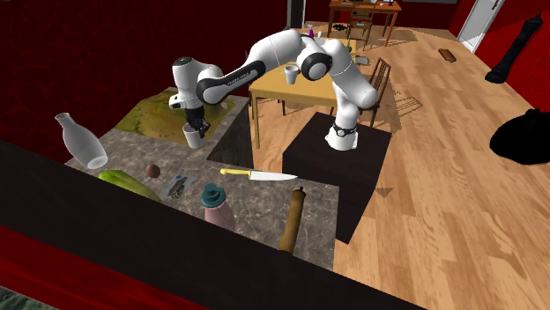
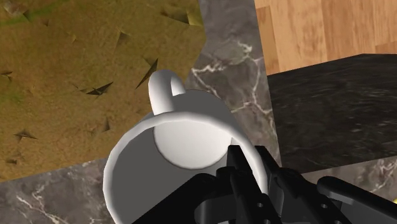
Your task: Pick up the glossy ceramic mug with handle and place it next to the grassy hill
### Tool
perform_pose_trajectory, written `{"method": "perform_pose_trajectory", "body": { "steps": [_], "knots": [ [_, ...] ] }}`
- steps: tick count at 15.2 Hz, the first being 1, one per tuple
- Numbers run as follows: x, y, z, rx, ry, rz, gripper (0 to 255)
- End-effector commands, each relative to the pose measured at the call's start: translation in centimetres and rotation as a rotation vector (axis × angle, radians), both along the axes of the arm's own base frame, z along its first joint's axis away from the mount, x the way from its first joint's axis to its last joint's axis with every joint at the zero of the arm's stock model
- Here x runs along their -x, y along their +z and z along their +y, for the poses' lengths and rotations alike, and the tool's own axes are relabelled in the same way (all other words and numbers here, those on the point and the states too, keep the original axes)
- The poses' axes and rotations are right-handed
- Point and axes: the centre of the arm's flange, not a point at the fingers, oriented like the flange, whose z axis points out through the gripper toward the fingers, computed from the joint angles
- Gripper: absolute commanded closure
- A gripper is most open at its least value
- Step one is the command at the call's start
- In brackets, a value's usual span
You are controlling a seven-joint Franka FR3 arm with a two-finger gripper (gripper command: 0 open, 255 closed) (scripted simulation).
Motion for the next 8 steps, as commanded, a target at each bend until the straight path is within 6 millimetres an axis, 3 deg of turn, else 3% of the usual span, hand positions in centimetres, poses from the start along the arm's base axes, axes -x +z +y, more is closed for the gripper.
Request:
{"method": "perform_pose_trajectory", "body": {
  "steps": [1,2,3,8],
  "knots": [
    [0.0,0.01,-0.01,0.0,0.0,0.0,255],
    [0.0,0.01,-0.01,0.0,0.0,0.0,255],
    [0.0,0.01,-0.01,0.0,0.0,0.0,0],
    [0.0,0.01,-0.01,0.0,0.0,0.0,0]
  ]
}}
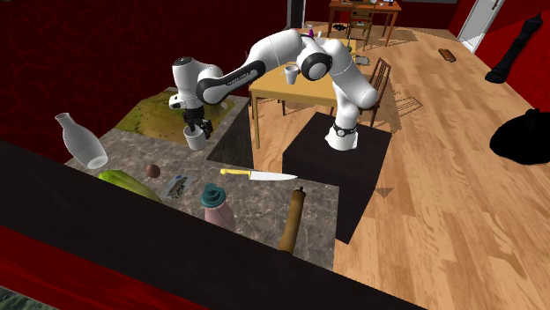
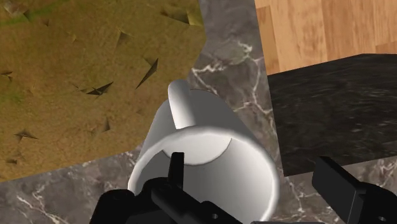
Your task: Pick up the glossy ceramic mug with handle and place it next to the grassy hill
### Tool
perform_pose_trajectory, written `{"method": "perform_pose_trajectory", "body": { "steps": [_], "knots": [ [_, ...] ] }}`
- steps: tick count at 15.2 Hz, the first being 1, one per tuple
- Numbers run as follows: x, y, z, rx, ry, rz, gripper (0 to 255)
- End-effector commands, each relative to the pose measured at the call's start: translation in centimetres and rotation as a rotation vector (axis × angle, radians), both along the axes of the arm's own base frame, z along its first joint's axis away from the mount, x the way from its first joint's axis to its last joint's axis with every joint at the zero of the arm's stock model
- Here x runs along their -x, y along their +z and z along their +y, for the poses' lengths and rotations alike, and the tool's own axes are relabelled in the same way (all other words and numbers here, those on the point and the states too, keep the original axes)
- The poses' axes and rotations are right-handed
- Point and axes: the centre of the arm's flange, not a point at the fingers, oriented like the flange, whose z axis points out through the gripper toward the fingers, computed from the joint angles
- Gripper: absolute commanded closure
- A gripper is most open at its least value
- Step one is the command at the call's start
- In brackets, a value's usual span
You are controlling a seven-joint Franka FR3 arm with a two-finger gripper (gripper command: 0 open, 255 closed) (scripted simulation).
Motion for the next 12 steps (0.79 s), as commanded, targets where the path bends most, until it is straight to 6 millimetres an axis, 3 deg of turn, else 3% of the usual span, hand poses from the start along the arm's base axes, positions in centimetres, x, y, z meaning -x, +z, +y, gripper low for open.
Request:
{"method": "perform_pose_trajectory", "body": {
  "steps": [1,4,12],
  "knots": [
    [0.0,1.3,0.1,0.0,0.0,0.0,0],
    [-0.1,5.0,0.3,0.0,0.0,0.0,0],
    [-0.1,5.0,0.3,0.0,0.0,0.0,0]
  ]
}}
